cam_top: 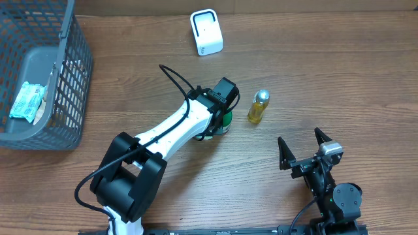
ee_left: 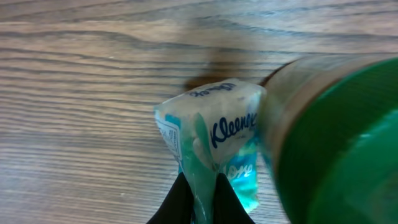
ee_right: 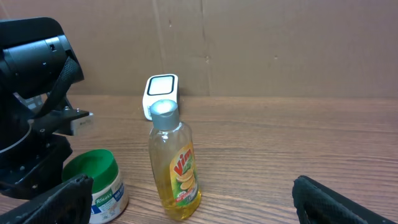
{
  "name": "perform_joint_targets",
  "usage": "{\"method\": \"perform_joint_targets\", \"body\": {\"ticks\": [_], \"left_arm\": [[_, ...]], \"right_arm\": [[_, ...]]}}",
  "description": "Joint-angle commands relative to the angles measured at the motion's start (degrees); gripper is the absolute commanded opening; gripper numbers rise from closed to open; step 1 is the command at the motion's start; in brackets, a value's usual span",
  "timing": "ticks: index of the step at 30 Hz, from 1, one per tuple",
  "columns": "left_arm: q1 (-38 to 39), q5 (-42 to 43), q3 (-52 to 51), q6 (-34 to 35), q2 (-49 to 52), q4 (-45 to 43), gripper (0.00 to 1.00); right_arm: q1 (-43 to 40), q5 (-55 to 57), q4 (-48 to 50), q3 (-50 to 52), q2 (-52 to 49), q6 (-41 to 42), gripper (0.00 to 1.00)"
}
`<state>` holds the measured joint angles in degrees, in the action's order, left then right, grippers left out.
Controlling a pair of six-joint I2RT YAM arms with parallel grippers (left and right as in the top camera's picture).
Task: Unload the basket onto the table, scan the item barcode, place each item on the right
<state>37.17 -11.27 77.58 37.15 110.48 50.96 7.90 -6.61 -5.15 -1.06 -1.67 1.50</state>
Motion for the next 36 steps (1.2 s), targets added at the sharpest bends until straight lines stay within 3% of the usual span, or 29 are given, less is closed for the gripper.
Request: {"method": "perform_joint_targets", "body": {"ticks": [1,9,24,36], "left_arm": [[0.9,4.1,-0.2,-1.2,-1.1,-1.6,0.04],[0.7,3.5,-0.2,-7.9,-1.1,-1.1,0.04],[0.7,-15.9,-0.2,-8.6,-1.1,12.6,0.04],[0.7,-16.1,-0.2,-10.1,-1.1,13.1,0.04]], "right_arm": [[0.0,0.5,0.3,0.3,0.1,0.2,1.00],[0.0,0.5,0.3,0.3,0.1,0.1,1.00],[0.0,0.5,0.3,0.3,0.1,0.1,1.00],[0.0,0.5,0.3,0.3,0.1,0.1,1.00]]}}
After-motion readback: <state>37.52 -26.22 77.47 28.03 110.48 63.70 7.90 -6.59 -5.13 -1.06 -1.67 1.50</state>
